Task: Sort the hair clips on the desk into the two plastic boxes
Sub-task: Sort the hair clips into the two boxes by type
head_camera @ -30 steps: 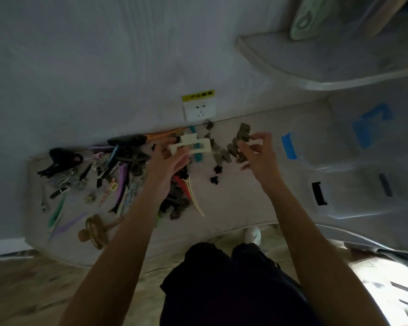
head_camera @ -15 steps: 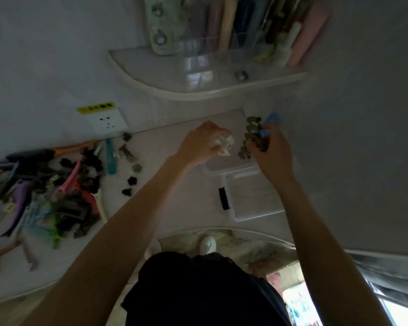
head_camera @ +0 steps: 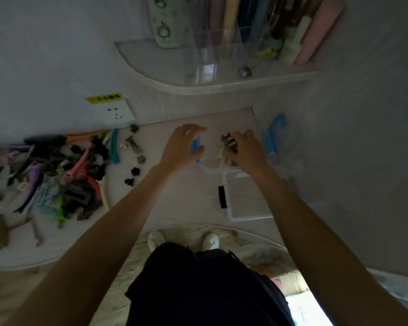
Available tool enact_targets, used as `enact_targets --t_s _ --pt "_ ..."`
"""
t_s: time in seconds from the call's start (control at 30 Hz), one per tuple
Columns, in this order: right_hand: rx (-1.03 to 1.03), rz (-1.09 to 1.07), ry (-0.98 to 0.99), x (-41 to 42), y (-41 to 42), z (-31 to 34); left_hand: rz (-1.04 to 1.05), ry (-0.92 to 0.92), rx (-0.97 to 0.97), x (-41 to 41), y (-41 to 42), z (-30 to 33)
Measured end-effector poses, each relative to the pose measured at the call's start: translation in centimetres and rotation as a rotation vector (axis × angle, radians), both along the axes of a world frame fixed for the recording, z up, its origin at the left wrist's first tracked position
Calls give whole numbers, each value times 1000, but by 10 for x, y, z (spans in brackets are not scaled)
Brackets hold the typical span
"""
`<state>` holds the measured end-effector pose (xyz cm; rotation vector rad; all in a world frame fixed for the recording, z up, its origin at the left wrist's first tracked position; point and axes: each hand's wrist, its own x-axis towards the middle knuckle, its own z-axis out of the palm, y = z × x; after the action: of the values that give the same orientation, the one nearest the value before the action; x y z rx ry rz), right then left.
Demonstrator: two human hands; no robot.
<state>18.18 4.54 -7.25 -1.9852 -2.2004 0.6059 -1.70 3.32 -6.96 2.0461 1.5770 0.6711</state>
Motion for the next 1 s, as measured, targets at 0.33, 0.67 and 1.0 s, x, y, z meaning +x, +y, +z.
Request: enact_targets --t_s 0.33,0.67,1.0 --pt "-324 45 266 -14 4 14 116 -216 -285 -3 -27 -19" --pt "51 -99 21 -4 -6 6 99 -178 -245 -6 -31 -18" --pt "166 322 388 -142 -68 25 444 -178 170 -119 -99 1"
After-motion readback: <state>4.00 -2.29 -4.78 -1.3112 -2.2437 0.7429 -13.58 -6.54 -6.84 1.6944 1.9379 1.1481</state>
